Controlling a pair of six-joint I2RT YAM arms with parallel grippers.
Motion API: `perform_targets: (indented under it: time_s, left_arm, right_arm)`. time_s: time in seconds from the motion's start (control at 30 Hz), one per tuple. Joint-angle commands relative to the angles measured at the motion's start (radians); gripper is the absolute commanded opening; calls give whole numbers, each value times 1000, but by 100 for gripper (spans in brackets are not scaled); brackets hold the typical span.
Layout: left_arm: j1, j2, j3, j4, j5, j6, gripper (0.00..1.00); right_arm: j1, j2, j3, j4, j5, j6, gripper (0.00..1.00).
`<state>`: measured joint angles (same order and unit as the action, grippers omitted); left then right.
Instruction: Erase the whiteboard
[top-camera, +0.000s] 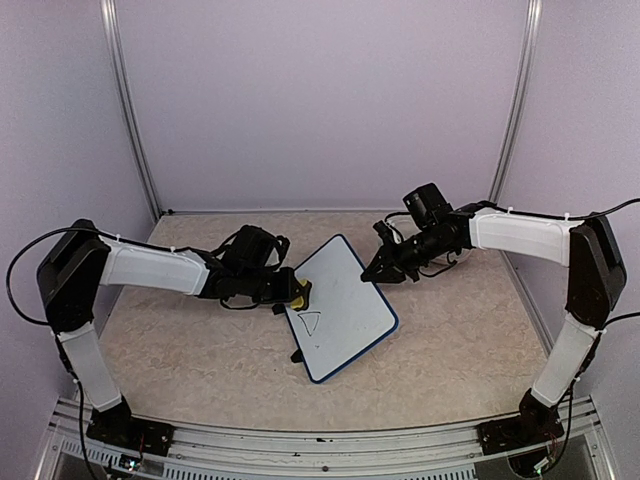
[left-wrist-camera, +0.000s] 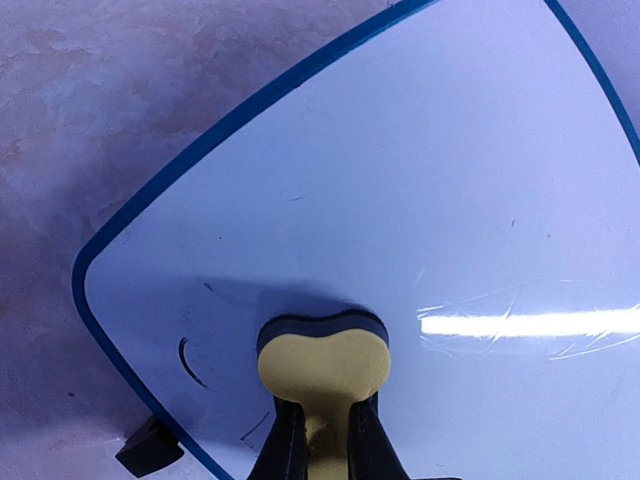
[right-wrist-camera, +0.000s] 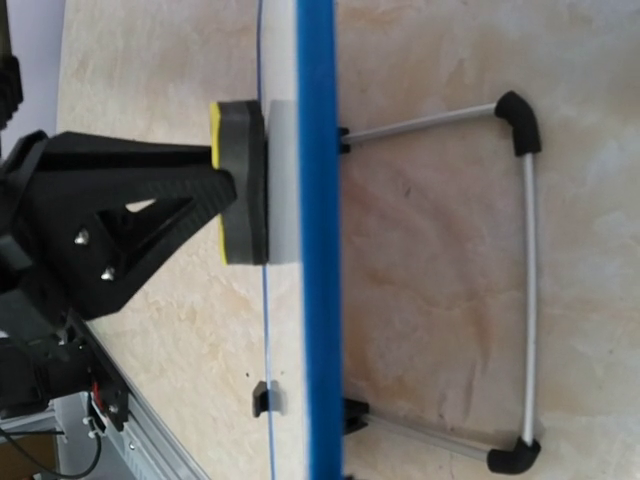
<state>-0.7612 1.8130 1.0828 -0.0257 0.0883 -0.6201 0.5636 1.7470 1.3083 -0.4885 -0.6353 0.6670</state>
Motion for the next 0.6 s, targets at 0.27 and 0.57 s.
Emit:
perform_targets:
  time_s: [0.27, 0.57]
  left_arm:
    - [139, 101, -27, -53, 133, -73, 0]
    - [156, 153, 22, -21, 110, -89, 0]
  right_arm:
    - [13, 16, -5, -16, 3, -27, 0]
    - [13, 10, -19, -6, -1, -28, 0]
